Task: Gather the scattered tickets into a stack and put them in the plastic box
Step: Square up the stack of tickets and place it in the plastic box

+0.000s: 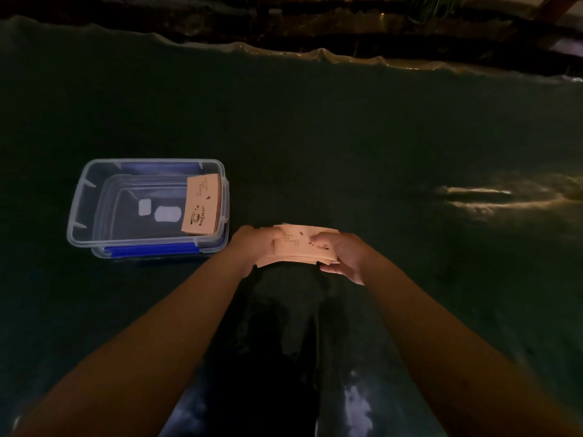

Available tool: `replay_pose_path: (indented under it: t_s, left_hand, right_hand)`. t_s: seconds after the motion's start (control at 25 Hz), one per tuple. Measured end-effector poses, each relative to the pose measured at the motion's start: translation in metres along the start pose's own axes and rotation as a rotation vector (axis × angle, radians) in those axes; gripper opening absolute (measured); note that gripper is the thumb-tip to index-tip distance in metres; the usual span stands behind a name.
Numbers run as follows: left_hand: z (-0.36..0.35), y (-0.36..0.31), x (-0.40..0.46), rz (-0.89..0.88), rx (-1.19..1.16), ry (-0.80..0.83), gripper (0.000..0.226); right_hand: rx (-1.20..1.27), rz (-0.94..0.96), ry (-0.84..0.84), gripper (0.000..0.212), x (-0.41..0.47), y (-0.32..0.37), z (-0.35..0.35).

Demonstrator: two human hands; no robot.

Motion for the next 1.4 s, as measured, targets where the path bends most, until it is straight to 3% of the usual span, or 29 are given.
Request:
replay_pose_path:
  t_s: [0.32, 0.48, 0.72, 0.84, 1.04, 1.4]
  left_hand:
    - [-0.006, 0.000, -0.003, 0.002, 0.087, 0.013, 0.073]
    - [0.000, 0.001, -0.003, -0.016, 0.042, 0.043, 0.071]
    - [0.002, 0.021, -0.012, -0.008, -0.055, 0.144, 0.074]
    - [0.004, 0.025, -0.017, -0.104, -0.100, 0.156, 0.075]
    - [0.016, 0.029, -0.022, -0.365, -0.075, 0.085, 0.101]
    - [0.015, 0.047, -0.034, -0.672, -0.015, 0.025, 0.105]
  right_hand:
    - [0.045, -0.038, 0.009, 0.043, -0.002, 0.002, -0.011]
    - [0.027, -0.031, 0.004, 0.053, -0.004, 0.004, -0.011]
    - [0.093, 0.068, 0.146, 0.047, -0.017, -0.002, -0.013]
    - [0.134, 0.163, 0.116, 0.055, -0.021, -0.011, -0.012]
    - [0.107, 0.408, 0.057, 0.078, -0.027, -0.014, -0.006]
    - [0.014, 0.618, 0.003, 0.107, -0.034, -0.042, -0.012]
Point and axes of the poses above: each hand's wrist, its own x-axis towards the middle knuckle, its own z-axis out of the back of the hand, y = z × x, the point moved 9 cm from there along x, towards the middle knuckle, and after that the axes turned 13 degrees about -y, right-handed, at the moved point
